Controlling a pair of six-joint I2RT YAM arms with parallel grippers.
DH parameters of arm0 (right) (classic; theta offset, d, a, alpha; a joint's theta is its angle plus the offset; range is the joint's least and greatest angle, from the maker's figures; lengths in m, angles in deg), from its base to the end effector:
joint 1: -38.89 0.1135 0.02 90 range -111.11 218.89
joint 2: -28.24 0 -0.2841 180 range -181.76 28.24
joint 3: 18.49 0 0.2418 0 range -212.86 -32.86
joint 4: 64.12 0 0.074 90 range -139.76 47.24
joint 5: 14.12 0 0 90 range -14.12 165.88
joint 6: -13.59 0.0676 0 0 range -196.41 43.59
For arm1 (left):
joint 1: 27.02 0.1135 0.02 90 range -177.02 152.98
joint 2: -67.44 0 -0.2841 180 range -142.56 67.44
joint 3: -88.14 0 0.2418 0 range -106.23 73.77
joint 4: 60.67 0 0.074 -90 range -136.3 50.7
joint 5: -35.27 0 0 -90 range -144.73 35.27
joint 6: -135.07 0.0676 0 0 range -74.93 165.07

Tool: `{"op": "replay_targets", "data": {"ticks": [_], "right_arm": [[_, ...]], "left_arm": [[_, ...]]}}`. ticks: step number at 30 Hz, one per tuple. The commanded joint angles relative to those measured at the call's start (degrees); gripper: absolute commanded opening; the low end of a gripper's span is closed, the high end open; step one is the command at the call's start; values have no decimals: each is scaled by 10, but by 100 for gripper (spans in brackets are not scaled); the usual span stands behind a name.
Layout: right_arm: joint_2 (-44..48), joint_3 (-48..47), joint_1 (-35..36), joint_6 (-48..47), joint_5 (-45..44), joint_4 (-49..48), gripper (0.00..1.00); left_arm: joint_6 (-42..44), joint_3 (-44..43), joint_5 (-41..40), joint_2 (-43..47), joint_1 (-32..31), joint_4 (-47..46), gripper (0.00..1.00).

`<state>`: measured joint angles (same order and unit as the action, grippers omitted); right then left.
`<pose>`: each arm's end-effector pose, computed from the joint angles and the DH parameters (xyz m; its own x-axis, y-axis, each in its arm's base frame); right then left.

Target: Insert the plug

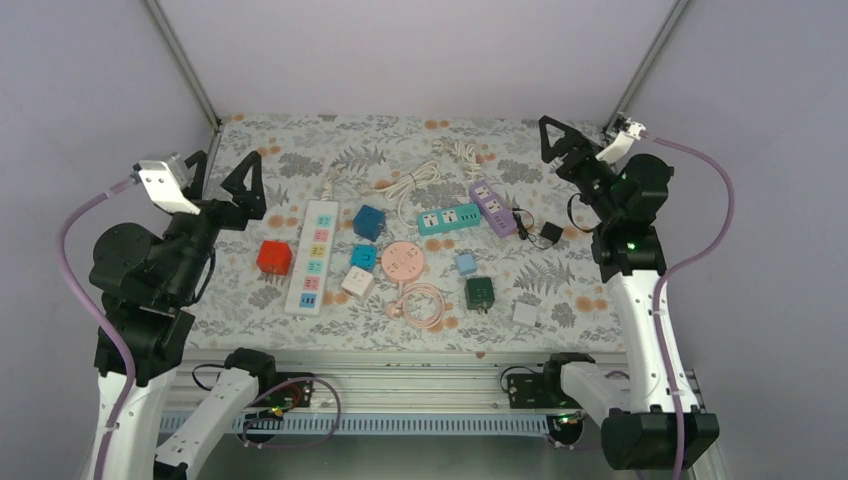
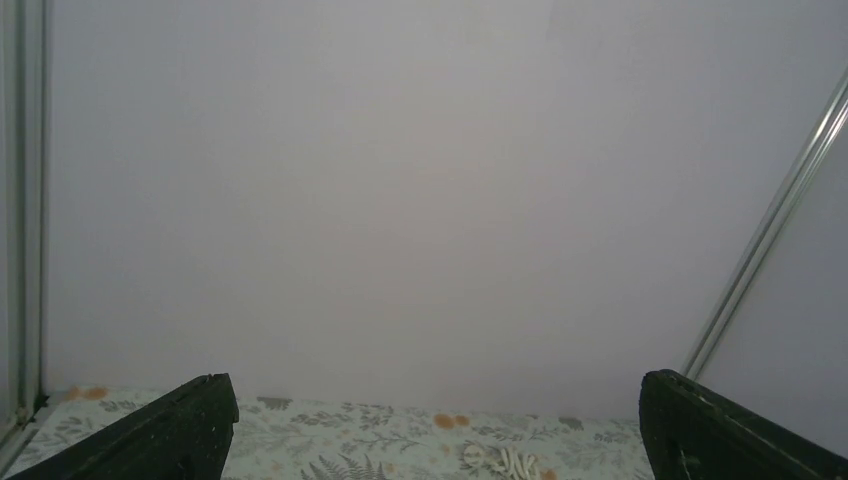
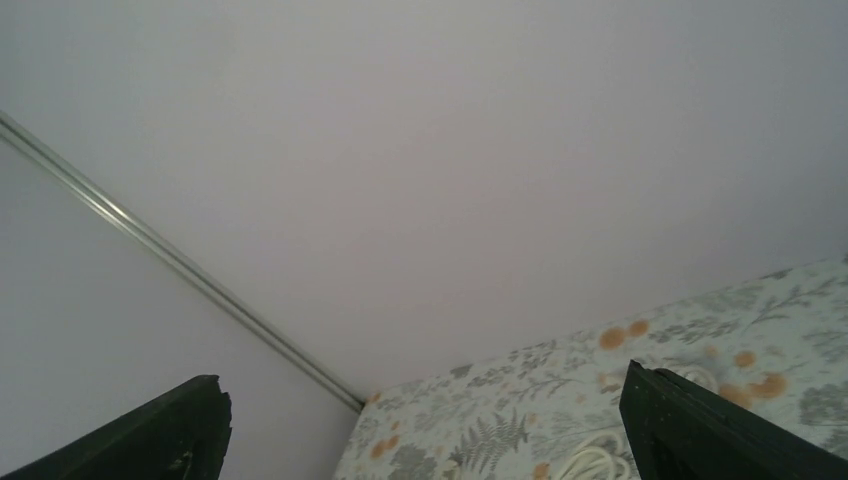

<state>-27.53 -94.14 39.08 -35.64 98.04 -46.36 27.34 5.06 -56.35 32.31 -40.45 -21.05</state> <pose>0.2240 0.0262 0.4357 -0.2201 0.6041 -0.7659 -0.3119 0.7004 0.6420 0.0877 -0.0190 0.4770 0.0718 -0.3301 -0.9412 0.2381 0.9220 -0.3052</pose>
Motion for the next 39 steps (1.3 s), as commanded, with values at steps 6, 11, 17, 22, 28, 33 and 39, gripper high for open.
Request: {"op": "replay_targets", "data": {"ticks": [6,11,17,22,28,33,39], "right_arm": [[-21,32,6,34,90,-105,100],[-44,40,52,8,104,-85,100],[-75,22,184,-46,49,25,100],[-95,34,278,-77,-80,138,98],[-124,58,355,-51,-285,290,100],[-99,120,359,-14,-339,382,100],[-95,162,362,18,-326,406,100]], "left_arm": [[-19,14,22,11,5,-24,100],[-13,59,20,19,5,-30,100],[9,108,59,16,6,-60,100],[29,143,95,-5,6,-91,100],[10,179,124,-53,6,-123,100],[-1,188,155,-94,5,-146,100],[-11,190,179,-121,6,-173,100]]}}
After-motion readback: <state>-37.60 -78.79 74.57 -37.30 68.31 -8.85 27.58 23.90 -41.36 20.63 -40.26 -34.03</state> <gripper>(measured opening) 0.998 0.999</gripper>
